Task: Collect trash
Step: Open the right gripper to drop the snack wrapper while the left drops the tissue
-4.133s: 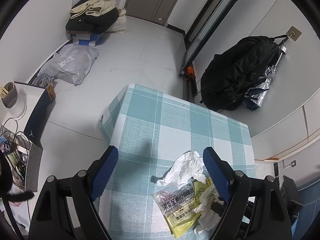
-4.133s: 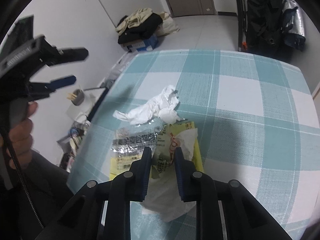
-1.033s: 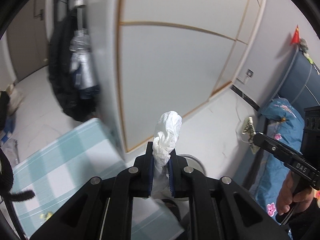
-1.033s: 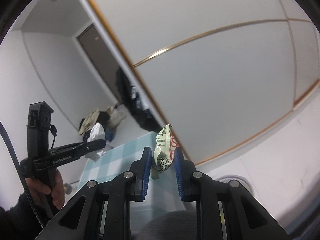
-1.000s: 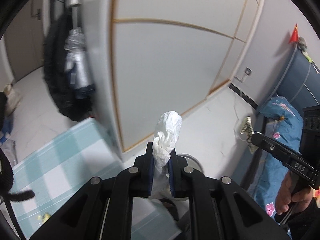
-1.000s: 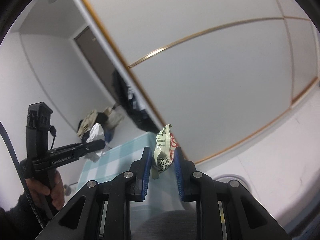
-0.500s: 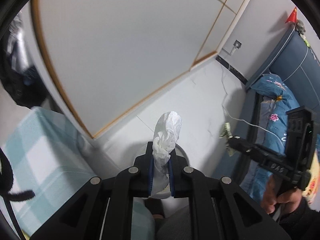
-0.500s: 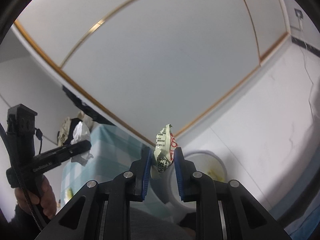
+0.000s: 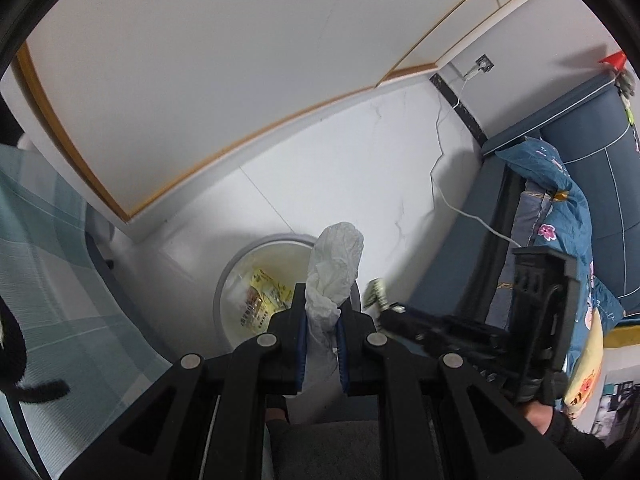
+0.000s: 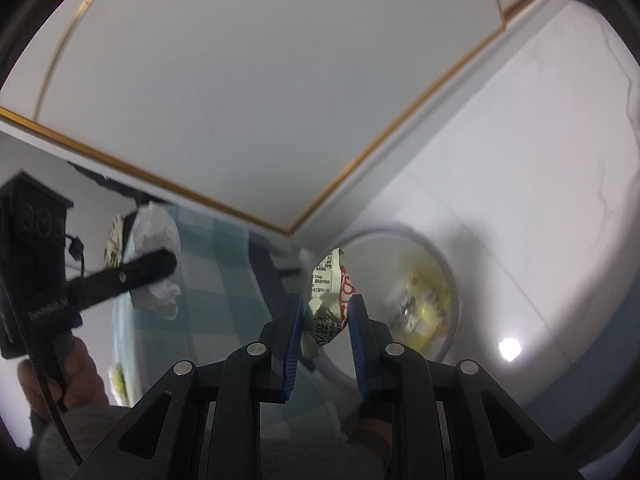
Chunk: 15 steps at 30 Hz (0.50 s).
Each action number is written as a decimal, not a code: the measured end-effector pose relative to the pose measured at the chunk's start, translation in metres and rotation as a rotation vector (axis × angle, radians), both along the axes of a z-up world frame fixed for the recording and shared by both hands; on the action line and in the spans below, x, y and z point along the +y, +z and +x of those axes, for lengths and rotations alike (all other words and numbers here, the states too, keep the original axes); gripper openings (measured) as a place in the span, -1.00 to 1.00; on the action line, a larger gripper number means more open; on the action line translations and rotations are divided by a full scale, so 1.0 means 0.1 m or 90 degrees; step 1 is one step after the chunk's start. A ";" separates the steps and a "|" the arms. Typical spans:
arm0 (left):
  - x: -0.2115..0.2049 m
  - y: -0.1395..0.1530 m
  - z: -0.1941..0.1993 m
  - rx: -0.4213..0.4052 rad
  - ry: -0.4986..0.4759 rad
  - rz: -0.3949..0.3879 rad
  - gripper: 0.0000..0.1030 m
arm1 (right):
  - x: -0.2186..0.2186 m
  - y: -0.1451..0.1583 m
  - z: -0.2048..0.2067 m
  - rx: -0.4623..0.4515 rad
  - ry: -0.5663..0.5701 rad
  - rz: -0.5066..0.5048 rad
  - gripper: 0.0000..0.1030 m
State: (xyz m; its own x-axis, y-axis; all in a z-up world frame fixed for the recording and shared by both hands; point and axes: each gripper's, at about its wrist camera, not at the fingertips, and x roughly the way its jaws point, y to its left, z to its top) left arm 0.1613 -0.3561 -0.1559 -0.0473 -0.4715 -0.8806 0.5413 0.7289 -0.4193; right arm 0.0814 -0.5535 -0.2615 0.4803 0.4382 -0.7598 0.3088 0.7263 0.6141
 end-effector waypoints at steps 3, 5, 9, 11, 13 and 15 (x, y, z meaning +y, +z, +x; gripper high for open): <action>0.02 -0.08 0.03 0.018 -0.001 0.007 -0.84 | 0.10 -0.13 0.08 0.028 0.022 0.000 -0.57; -0.03 -0.13 0.04 0.029 -0.004 0.011 -0.84 | 0.17 -0.19 0.12 0.043 0.031 -0.006 -0.56; -0.08 -0.21 0.06 0.054 -0.011 0.011 -0.84 | 0.18 -0.28 0.12 0.065 0.041 -0.009 -0.53; -0.09 -0.24 0.06 0.060 -0.015 0.011 -0.84 | 0.17 -0.32 0.10 0.066 0.043 -0.010 -0.53; -0.11 -0.28 0.07 0.066 -0.018 0.013 -0.84 | 0.16 -0.36 0.08 0.069 0.042 -0.012 -0.53; -0.12 -0.33 0.08 0.081 -0.021 0.015 -0.84 | 0.15 -0.35 0.08 0.069 0.038 -0.014 -0.53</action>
